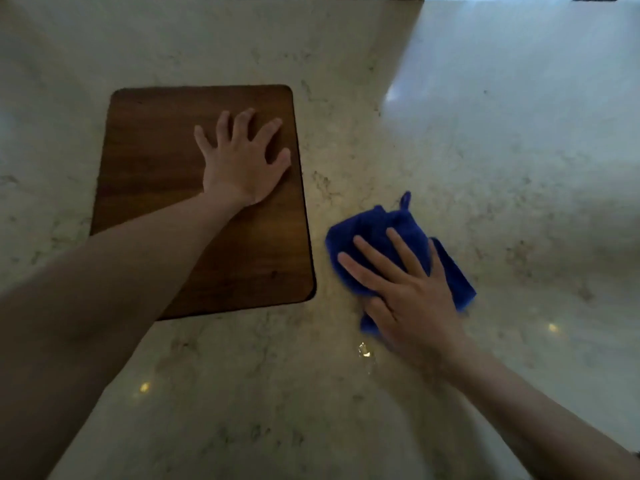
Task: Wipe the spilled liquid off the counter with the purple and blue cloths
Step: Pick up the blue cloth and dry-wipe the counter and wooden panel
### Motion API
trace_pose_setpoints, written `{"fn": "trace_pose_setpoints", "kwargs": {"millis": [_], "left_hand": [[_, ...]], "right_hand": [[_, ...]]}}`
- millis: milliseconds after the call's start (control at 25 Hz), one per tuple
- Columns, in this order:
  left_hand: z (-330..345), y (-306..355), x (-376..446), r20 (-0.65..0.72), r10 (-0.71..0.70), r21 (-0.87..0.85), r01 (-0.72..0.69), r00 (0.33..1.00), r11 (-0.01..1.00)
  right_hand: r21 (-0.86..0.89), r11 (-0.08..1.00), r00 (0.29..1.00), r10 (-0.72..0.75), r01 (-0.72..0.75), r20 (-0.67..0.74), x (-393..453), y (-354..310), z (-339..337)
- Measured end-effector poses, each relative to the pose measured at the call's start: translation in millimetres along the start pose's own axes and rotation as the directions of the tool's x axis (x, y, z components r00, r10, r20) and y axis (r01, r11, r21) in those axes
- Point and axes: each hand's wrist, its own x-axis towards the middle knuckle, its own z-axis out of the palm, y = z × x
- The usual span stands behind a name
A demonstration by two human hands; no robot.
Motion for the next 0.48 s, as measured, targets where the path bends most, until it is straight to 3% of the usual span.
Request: {"fn": "trace_pose_setpoints", "kwargs": {"millis": [160,280,480], "left_hand": [[-1,1,-1,0.010,0.006,-0.017,-0.005,1.000,1.000],[-2,2,-1,0.014,-0.011,-0.023,0.012,1.000,1.000],[-2,2,-4,0.013,-0.018,-0.021,0.019,1.000,1.000]], "right_hand": [[0.073,0.969,0.957,0.243,-0.234,-0.158,-136,-53,13],[0.069,0.945,0.918,0.327,-0.320,-0.222,-169,-93,25],[-0.054,0.997,0.995,0.047,-0.052,-0.085,-190,-137,44]]}}
